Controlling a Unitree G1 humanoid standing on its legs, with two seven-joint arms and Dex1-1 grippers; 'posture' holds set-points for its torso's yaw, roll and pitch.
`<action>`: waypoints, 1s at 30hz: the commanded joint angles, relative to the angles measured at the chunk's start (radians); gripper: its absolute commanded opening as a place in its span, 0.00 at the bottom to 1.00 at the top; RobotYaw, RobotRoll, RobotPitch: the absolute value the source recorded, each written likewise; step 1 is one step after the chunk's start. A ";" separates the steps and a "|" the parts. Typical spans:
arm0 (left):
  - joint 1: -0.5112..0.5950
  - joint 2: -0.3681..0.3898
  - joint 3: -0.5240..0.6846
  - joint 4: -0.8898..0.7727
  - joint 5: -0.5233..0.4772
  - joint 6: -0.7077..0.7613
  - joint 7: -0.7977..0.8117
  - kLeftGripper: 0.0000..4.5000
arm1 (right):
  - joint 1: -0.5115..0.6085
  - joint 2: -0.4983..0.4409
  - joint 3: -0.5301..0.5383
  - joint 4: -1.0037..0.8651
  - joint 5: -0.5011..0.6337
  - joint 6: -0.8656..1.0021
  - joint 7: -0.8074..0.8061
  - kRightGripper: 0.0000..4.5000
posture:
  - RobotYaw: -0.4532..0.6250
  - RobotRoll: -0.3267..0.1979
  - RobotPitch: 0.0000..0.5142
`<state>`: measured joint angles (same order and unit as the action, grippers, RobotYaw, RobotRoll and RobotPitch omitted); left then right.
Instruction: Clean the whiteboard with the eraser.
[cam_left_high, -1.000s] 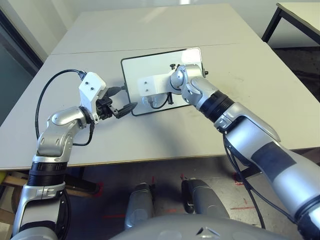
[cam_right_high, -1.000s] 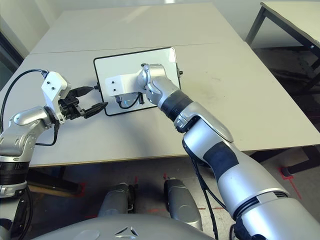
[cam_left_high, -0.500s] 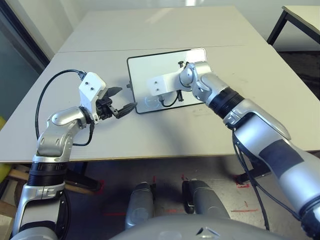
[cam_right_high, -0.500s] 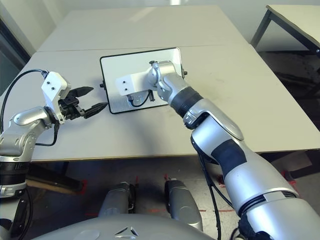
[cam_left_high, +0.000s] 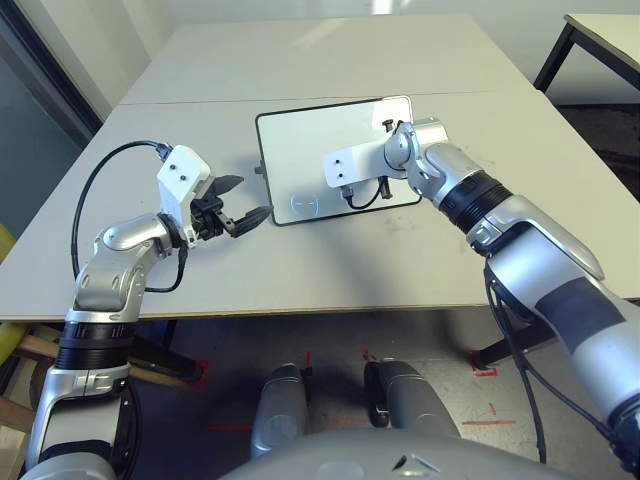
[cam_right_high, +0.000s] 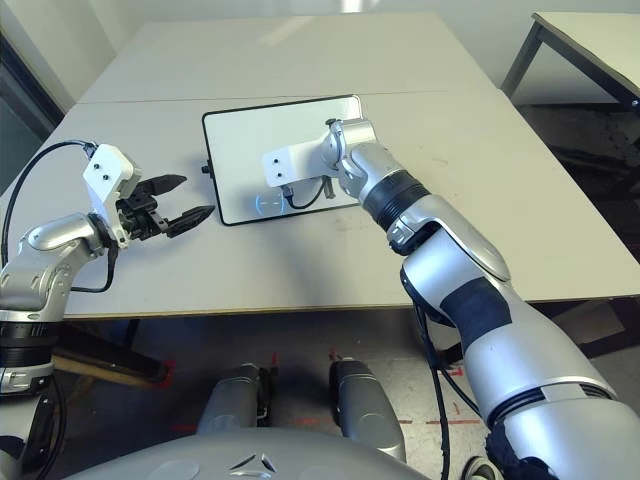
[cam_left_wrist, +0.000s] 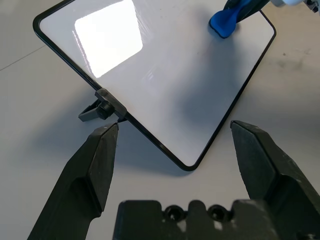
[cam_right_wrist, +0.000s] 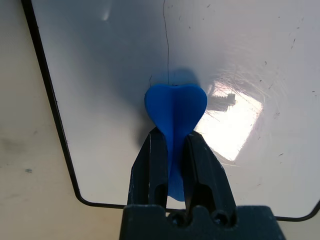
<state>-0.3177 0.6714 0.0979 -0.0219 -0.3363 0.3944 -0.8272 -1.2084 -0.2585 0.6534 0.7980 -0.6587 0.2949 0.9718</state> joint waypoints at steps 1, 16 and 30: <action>-0.014 -0.005 -0.014 0.014 0.008 -0.009 -0.006 1.00 | -0.004 -0.026 -0.031 -0.027 0.031 0.024 0.060 0.05 | 0.38 0.62 0.12; -0.025 -0.062 -0.053 0.036 0.017 -0.026 0.001 1.00 | 0.032 -0.328 -0.204 -0.267 0.209 0.305 0.383 0.05 | 0.33 0.62 0.17; -0.024 -0.079 -0.056 0.040 0.022 -0.034 0.005 1.00 | -0.082 -0.318 -0.392 0.303 0.349 0.602 0.103 0.05 | 0.34 0.62 0.18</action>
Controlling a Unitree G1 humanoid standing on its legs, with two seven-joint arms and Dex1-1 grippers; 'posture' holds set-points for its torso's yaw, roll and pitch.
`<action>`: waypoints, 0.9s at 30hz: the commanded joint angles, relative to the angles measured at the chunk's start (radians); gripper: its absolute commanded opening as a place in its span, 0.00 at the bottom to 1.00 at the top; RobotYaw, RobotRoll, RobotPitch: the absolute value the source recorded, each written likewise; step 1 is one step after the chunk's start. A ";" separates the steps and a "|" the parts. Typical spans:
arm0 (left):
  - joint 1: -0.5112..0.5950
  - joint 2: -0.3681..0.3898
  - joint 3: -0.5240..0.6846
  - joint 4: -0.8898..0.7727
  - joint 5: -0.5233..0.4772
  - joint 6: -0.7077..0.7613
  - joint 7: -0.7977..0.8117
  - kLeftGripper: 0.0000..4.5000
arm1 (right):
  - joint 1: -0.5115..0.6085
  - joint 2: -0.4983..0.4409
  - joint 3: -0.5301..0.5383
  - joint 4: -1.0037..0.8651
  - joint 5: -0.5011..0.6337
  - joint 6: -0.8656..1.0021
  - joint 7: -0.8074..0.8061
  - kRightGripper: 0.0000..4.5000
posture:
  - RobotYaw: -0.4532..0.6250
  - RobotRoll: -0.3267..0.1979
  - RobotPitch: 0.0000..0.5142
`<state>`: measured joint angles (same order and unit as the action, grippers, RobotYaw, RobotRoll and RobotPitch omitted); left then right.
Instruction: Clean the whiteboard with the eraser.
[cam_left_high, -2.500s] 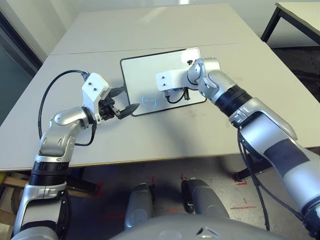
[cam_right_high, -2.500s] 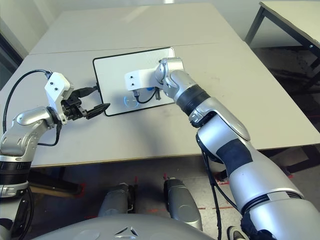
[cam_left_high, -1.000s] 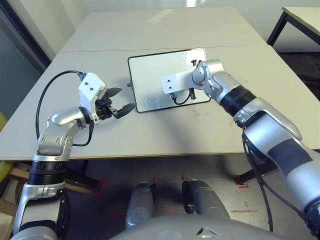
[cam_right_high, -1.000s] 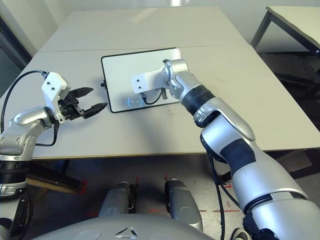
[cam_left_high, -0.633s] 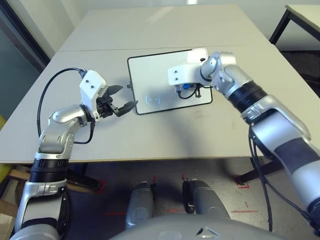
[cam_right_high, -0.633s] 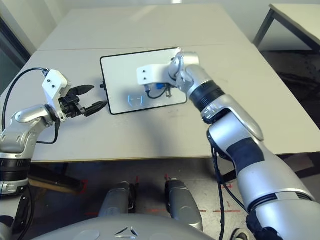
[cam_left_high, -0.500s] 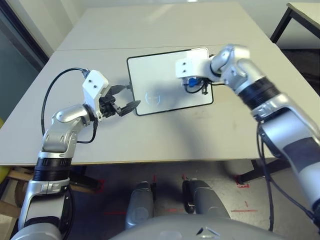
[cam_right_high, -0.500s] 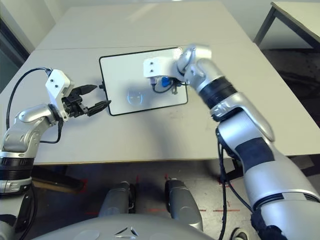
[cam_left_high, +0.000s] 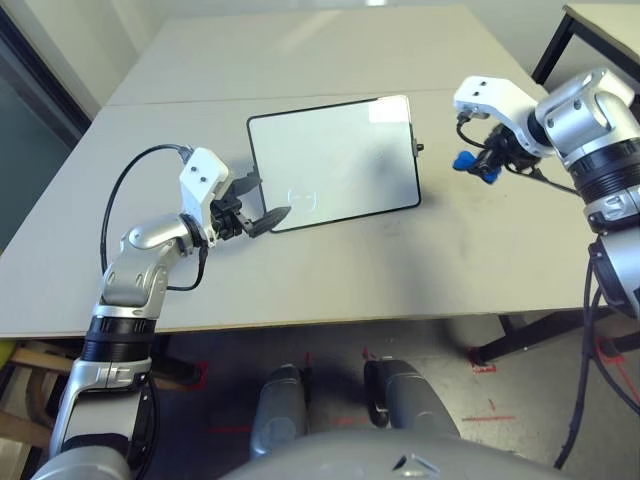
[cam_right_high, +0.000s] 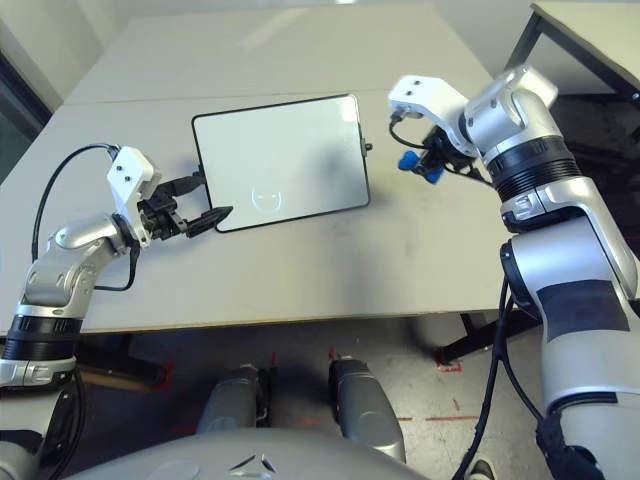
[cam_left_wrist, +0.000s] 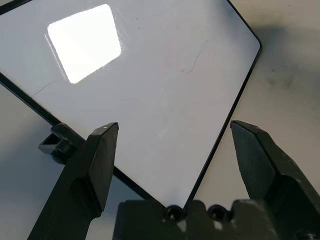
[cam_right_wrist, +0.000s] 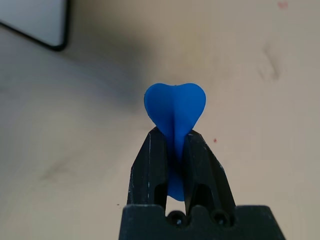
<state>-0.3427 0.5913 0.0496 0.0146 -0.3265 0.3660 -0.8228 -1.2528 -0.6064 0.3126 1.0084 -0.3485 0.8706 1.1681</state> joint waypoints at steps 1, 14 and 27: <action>0.002 0.003 -0.006 0.003 0.012 -0.006 0.001 1.00 | -0.047 0.041 -0.084 0.128 0.060 0.031 -0.138 0.05 | 0.34 0.62 0.17; 0.037 0.044 0.021 -0.047 0.002 0.019 0.009 1.00 | -0.047 0.125 -0.263 0.293 0.188 0.014 -0.470 0.05 | 0.39 0.62 0.17; 0.000 0.081 0.024 -0.027 0.002 0.032 -0.009 1.00 | -0.022 0.137 -0.357 0.283 0.273 0.000 -0.555 0.85 | 0.37 0.62 0.16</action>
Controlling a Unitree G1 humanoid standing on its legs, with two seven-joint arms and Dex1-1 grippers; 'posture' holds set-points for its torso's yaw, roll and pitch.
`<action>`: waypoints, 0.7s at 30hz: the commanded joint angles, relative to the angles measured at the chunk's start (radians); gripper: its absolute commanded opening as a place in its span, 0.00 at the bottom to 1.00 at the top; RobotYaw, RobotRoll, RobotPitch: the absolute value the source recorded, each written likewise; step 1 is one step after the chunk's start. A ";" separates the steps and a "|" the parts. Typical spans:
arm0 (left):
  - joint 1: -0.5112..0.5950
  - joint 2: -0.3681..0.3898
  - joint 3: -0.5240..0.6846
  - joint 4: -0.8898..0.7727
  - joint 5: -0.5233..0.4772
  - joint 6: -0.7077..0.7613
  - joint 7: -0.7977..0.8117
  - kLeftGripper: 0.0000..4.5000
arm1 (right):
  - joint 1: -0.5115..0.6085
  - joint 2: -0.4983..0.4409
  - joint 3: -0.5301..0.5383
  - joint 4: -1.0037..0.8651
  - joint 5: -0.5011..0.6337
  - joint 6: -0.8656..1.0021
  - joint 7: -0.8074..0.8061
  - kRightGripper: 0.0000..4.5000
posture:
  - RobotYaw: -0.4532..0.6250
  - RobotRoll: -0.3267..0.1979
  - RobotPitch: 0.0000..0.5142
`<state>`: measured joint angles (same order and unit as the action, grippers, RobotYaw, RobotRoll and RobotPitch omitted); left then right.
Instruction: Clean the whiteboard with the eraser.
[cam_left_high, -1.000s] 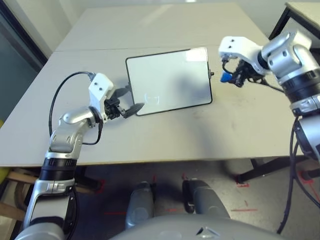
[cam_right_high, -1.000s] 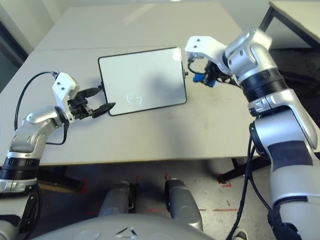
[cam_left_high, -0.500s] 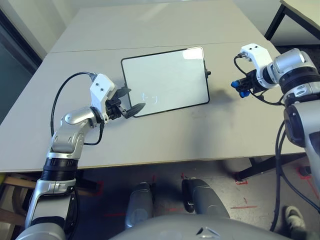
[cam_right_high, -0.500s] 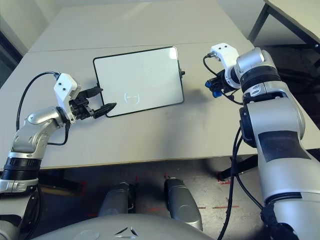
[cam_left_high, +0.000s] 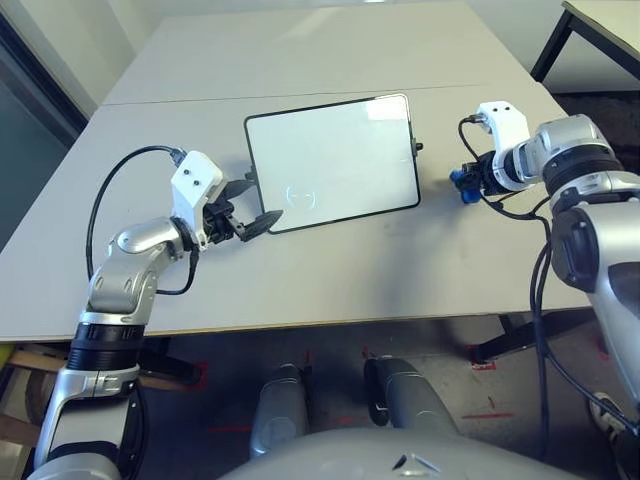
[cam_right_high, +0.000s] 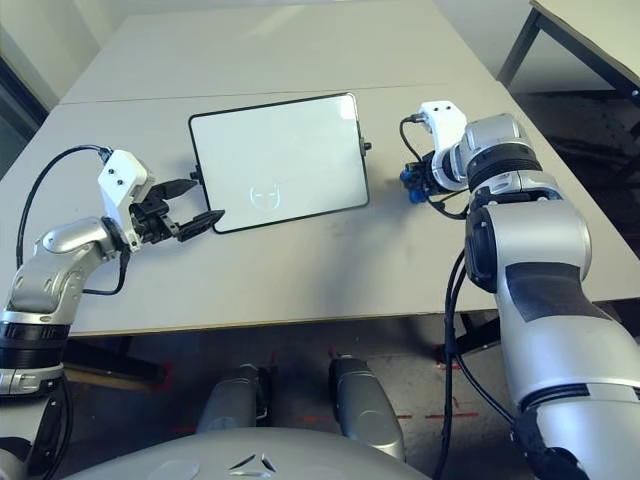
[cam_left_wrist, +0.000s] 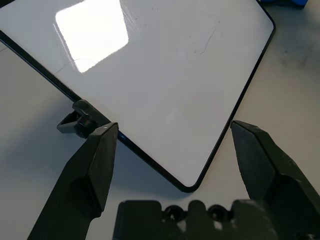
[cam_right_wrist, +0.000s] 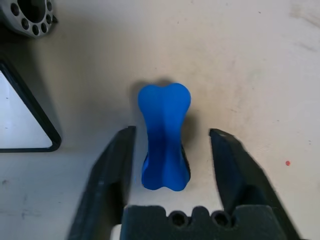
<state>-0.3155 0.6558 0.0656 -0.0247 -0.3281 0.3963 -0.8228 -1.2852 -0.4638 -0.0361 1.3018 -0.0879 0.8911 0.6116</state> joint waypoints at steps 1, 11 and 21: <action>-0.035 0.018 0.011 0.017 0.003 -0.001 -0.010 1.00 | 0.013 -0.011 0.001 -0.016 0.006 -0.038 0.003 0.92 | 0.36 0.62 0.16; -0.080 -0.019 0.224 0.054 -0.058 0.003 0.160 1.00 | 0.178 -0.048 -0.086 -0.248 0.098 -0.501 -0.002 1.00 | 0.37 0.62 0.17; -0.087 -0.049 0.416 0.230 -0.035 -0.031 0.432 1.00 | 0.423 -0.085 -0.314 -0.382 0.274 -0.735 -0.104 1.00 | 0.38 0.62 0.18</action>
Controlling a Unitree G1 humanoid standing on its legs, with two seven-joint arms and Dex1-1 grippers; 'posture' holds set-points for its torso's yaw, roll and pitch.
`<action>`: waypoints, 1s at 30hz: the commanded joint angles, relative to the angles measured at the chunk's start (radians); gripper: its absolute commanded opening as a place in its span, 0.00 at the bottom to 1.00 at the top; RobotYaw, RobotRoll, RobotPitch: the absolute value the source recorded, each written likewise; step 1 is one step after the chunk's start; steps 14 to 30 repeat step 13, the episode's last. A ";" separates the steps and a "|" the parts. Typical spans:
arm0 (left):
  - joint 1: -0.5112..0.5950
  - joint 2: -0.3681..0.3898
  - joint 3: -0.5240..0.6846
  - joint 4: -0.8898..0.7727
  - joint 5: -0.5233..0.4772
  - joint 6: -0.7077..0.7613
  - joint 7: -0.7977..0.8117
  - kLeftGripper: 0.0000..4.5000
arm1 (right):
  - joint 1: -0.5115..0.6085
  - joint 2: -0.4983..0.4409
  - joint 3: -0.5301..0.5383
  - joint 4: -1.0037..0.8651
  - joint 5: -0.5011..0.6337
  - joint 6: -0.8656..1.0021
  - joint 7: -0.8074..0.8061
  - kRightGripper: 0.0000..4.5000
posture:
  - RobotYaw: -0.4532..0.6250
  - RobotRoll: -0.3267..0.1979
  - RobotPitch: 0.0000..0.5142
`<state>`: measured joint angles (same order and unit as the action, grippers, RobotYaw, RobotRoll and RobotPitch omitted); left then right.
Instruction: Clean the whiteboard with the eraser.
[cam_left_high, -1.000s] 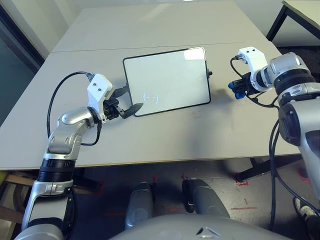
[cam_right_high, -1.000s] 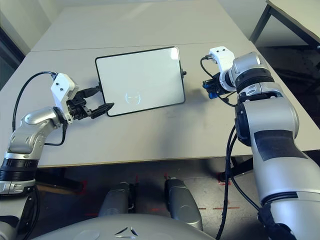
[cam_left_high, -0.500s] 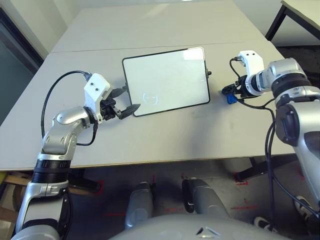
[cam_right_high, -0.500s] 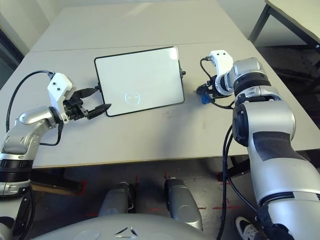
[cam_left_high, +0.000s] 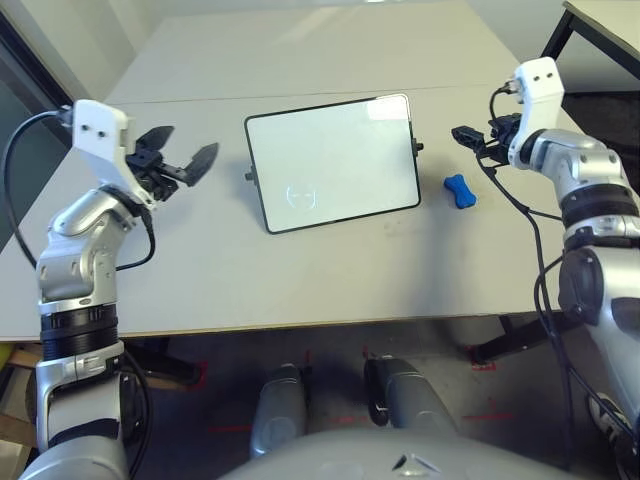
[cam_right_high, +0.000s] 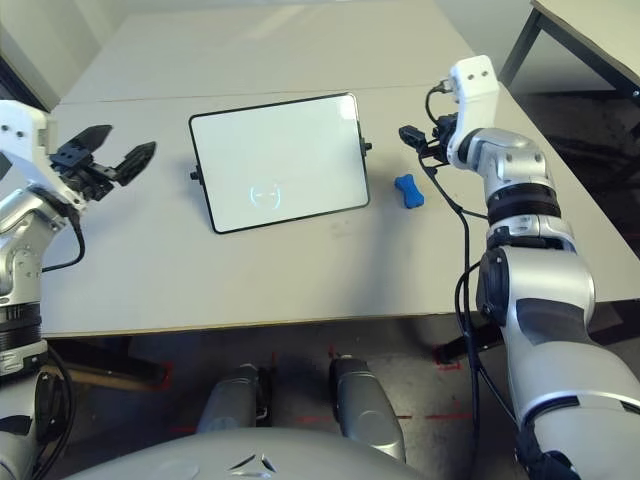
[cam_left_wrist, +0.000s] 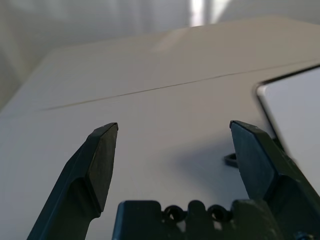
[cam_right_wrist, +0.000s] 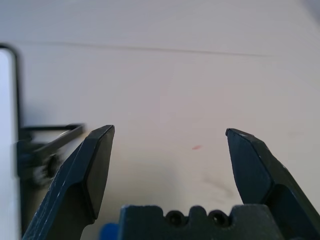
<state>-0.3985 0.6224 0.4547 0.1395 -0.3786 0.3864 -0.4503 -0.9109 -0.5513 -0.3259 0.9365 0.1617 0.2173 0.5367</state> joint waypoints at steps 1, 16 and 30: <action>-0.014 -0.011 0.040 0.106 0.021 -0.031 0.083 1.00 | 0.074 0.004 -0.027 -0.021 0.025 -0.088 -0.036 1.00 | 0.38 0.62 0.18; -0.110 0.027 0.044 0.365 0.056 -0.160 0.159 1.00 | 0.211 0.050 -0.034 -0.033 0.049 -0.314 -0.102 1.00 | 0.36 0.62 0.11; -0.110 0.027 0.044 0.365 0.056 -0.160 0.159 1.00 | 0.211 0.050 -0.034 -0.033 0.049 -0.314 -0.102 1.00 | 0.36 0.62 0.11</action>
